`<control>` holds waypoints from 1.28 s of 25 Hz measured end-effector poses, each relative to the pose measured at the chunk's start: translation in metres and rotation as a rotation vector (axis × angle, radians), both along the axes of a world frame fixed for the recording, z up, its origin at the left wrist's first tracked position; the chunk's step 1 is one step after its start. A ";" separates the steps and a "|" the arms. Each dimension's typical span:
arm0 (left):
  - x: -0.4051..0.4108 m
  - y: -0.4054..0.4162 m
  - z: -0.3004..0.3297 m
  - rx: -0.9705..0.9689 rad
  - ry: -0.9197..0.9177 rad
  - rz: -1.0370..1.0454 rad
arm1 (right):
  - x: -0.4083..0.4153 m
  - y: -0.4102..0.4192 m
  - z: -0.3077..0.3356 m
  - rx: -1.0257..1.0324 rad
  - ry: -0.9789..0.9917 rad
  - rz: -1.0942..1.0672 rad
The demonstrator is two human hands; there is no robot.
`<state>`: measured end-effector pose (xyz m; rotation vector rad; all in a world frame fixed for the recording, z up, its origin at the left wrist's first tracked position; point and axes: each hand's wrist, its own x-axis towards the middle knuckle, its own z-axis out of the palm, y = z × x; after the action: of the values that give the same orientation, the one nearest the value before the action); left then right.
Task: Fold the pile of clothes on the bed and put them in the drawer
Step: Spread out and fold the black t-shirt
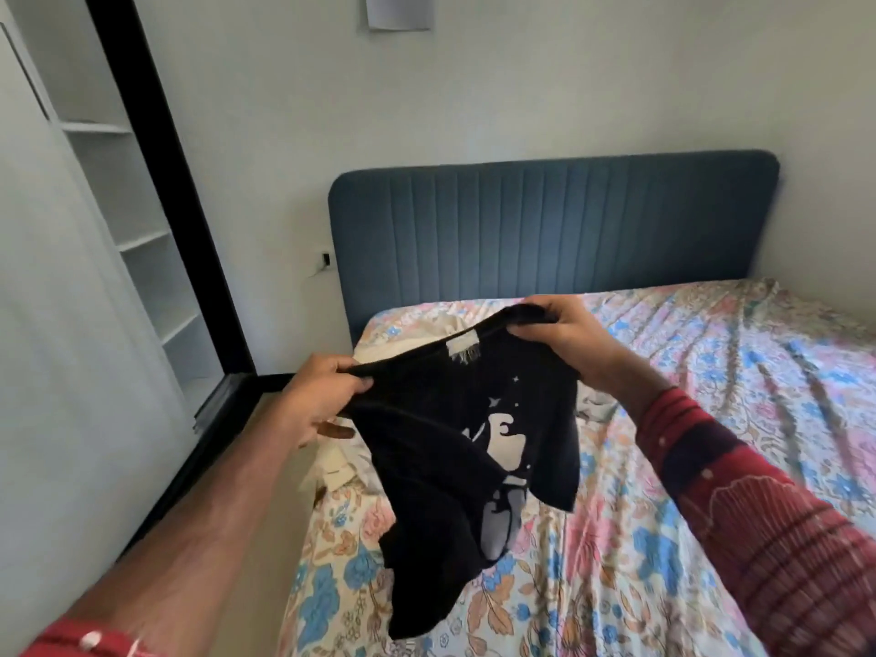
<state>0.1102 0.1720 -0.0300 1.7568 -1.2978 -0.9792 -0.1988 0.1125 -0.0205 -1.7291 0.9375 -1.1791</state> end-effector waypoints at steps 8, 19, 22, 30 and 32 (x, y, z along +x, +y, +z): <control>0.022 0.004 0.028 -0.177 0.339 -0.042 | -0.019 0.012 0.042 0.116 -0.103 0.080; -0.064 0.009 0.043 -0.468 0.369 -0.169 | 0.077 0.039 0.042 0.066 0.136 0.380; -0.055 0.011 0.040 -0.584 0.221 0.103 | 0.086 0.030 0.052 -0.138 0.378 -0.004; -0.086 0.028 0.034 -0.463 0.356 0.093 | 0.095 0.035 0.070 0.080 0.050 0.005; -0.084 0.024 0.035 -0.531 0.395 0.153 | 0.083 0.041 0.083 0.033 0.125 0.093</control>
<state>0.0257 0.1956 0.0052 1.1665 -1.0298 -0.7561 -0.1156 0.1536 0.0629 -1.8163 0.9349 -0.9996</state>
